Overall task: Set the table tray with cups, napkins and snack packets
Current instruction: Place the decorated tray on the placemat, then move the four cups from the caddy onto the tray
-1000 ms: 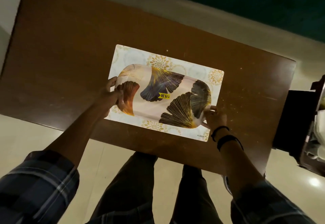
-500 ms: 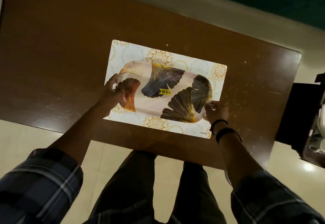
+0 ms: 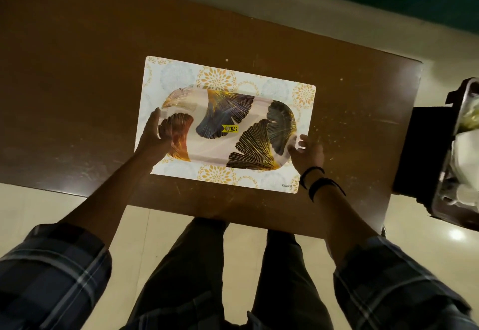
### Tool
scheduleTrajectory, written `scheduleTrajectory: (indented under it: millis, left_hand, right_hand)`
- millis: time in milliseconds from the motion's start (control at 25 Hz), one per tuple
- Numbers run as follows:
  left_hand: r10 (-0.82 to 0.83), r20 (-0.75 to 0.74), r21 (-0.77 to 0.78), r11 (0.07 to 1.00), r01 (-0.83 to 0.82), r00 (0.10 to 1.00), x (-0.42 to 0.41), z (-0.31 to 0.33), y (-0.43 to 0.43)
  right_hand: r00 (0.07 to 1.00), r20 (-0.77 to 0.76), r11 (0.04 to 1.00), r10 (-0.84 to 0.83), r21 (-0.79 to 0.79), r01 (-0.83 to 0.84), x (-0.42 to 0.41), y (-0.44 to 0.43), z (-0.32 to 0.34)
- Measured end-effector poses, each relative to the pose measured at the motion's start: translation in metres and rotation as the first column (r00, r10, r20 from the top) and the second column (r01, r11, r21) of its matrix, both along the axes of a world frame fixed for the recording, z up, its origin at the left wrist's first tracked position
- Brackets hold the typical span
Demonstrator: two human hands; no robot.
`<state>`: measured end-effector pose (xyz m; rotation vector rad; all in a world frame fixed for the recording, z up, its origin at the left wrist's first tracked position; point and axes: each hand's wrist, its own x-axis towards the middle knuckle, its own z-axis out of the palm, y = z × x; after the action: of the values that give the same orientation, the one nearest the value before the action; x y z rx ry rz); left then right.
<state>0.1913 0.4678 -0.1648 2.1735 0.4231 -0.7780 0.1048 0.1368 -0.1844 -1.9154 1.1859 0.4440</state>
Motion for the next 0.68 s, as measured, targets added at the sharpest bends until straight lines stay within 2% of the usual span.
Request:
scheduleTrajectory:
  millis: [120, 200, 240, 320, 360, 480, 600, 680]
  left_hand:
    - [-0.071, 0.025, 0.029, 0.997, 0.071, 0.997, -0.008, 0.010, -0.029]
    - [-0.157, 0.078, 0.127, 0.981, 0.146, 0.985, -0.017, 0.011, -0.056]
    - [-0.175, 0.100, 0.114, 0.980, 0.163, 0.980, -0.023, 0.019, -0.077]
    - [-0.176, 0.121, -0.079, 0.979, 0.186, 0.977, -0.037, 0.039, -0.127]
    - [-0.212, 0.123, -0.126, 0.966, 0.227, 0.970, -0.044, 0.047, -0.152]
    - [-0.352, 0.188, -0.114, 0.919, 0.376, 0.917, -0.068, 0.060, -0.224]
    - [-0.447, 0.198, -0.181, 0.858, 0.480, 0.873, -0.094, 0.073, -0.287]
    - [-0.489, 0.172, -0.218, 0.828, 0.517, 0.855, -0.111, 0.078, -0.327]
  right_hand:
    - [0.997, 0.054, 0.996, -0.056, 0.066, 0.052, -0.007, -0.008, 0.011]
    - [0.986, 0.089, 0.982, -0.140, 0.137, 0.127, -0.011, -0.015, 0.016]
    - [0.976, 0.106, 0.973, -0.189, 0.153, 0.172, -0.016, -0.023, 0.020]
    - [0.949, 0.131, 0.951, -0.286, 0.162, 0.264, -0.028, -0.043, 0.034]
    - [0.937, 0.141, 0.941, -0.321, 0.162, 0.298, -0.037, -0.056, 0.038]
    - [0.905, 0.182, 0.923, -0.383, 0.124, 0.365, -0.074, -0.099, 0.050]
    - [0.800, 0.218, 0.829, -0.559, 0.168, 0.534, -0.118, -0.148, 0.053]
    - [0.756, 0.207, 0.782, -0.620, 0.096, 0.616, -0.151, -0.189, 0.054]
